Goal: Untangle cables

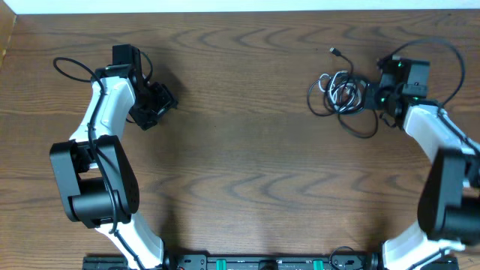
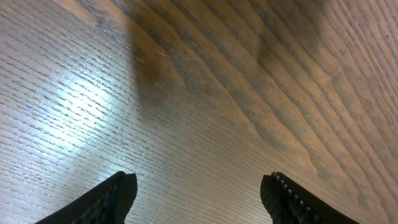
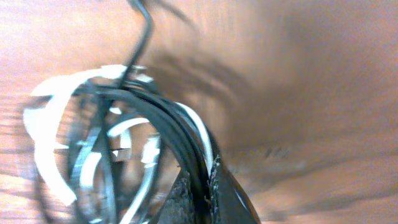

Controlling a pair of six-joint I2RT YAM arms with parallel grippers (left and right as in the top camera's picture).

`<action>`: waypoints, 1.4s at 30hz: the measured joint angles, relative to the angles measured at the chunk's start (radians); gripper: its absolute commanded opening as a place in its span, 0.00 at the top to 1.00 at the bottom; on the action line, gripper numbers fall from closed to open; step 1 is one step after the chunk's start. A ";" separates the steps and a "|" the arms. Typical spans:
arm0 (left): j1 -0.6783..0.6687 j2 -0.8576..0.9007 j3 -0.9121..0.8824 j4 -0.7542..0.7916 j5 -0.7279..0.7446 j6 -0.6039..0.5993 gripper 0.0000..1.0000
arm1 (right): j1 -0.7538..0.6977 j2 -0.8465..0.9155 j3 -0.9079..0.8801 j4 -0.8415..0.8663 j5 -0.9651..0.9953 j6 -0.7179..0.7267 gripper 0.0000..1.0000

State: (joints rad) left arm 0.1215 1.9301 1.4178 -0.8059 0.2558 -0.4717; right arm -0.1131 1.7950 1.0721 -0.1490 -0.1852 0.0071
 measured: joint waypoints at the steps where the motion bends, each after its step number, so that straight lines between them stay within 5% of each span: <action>1: 0.000 0.000 0.000 0.000 0.000 0.000 0.31 | 0.010 -0.037 0.000 -0.004 0.022 -0.029 0.99; 8: 0.000 0.000 0.000 0.000 0.000 0.000 0.31 | 0.159 -0.221 0.000 -0.030 0.278 -0.338 0.99; 19: 0.000 0.000 0.000 0.000 0.000 0.000 0.31 | 0.468 -0.176 0.000 0.011 0.826 -0.810 0.99; 35: 0.000 0.000 0.000 0.002 0.000 0.000 0.31 | 0.793 0.175 0.000 0.085 1.302 -1.023 0.98; 42: 0.000 0.000 0.000 0.002 0.000 0.000 0.31 | 0.904 0.191 0.002 0.158 1.294 -1.022 0.62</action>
State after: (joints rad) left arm 0.1215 1.9301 1.4178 -0.8036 0.2558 -0.4717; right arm 0.7910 1.9858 1.0740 0.0090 1.1091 -1.0153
